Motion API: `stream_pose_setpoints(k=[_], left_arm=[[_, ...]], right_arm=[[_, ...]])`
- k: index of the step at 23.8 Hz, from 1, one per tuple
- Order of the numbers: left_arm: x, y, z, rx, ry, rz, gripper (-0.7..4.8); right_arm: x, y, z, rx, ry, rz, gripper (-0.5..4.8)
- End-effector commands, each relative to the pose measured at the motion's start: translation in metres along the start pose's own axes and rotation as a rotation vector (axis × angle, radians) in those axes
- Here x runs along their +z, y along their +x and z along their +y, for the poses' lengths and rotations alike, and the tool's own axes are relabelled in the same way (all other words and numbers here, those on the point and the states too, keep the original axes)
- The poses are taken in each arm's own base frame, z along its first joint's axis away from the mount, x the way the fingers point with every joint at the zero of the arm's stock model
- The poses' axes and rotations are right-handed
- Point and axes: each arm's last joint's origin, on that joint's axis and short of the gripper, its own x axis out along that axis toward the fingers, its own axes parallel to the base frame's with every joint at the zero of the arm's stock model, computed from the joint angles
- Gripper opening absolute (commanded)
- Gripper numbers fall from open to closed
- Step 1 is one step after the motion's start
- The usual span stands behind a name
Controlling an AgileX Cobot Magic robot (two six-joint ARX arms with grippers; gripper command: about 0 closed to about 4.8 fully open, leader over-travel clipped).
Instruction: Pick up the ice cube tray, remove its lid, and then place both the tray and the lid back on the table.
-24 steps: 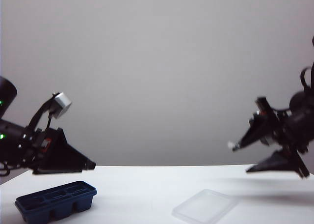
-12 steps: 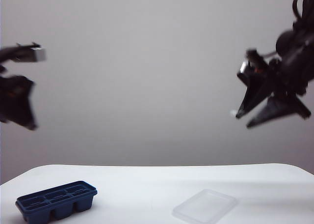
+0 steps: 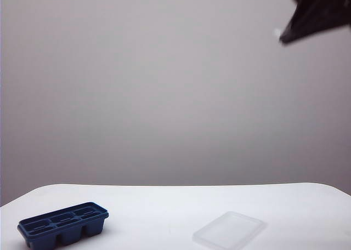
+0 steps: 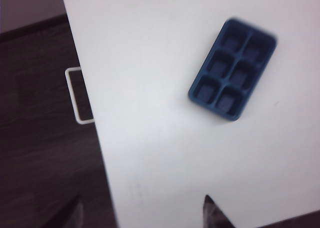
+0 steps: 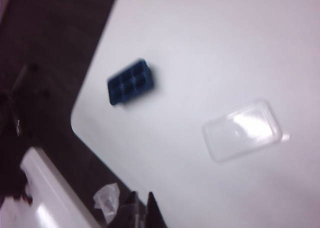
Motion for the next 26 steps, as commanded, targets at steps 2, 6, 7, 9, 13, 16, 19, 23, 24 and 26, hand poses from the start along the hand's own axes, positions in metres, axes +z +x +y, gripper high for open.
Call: stream_pose_setpoints(k=[2,6,7,9,13,16,19,23,24,26], left_arm=[[-0.002,-0.034,-0.003,-0.025,-0.128,-0.267,2.99],[-0.009,-0.060,-0.003,0.096,-0.193,-0.572,2.98],[-0.013,-0.063,-0.004,0.105,-0.204,-0.621,2.98],[-0.023,-0.070,-0.006,0.114,-0.205,-0.749,2.98],[-0.044,-0.070,-0.008,0.200,-0.261,-0.880,2.75],[-0.059,-0.068,-0.009,0.253,-0.277,-0.981,2.75],[-0.063,-0.057,-0.010,0.242,-0.269,-0.995,2.68],[-0.064,-0.033,-0.013,0.149,-0.171,-0.988,2.56],[-0.065,-0.027,-0.014,0.135,-0.156,-0.992,2.35],[-0.069,-0.014,-0.014,0.127,-0.155,-0.993,2.10]], right_arm=[[-0.020,-0.042,0.037,-0.107,-0.125,-0.275,0.06],[-0.048,-0.063,0.051,-0.250,-0.190,-0.468,-0.01],[-0.054,-0.066,0.053,-0.268,-0.207,-0.502,-0.01],[-0.072,-0.070,0.056,-0.316,-0.240,-0.585,-0.02],[-0.100,-0.074,0.055,-0.419,-0.271,-0.721,-0.01],[-0.121,-0.075,0.054,-0.471,-0.296,-0.842,-0.02],[-0.138,-0.072,0.050,-0.487,-0.269,-0.948,-0.02],[-0.158,-0.059,0.036,-0.489,-0.227,-1.006,-0.02],[-0.163,-0.053,0.031,-0.488,-0.213,-1.015,-0.02],[-0.171,-0.043,0.021,-0.474,-0.180,-1.022,-0.02]])
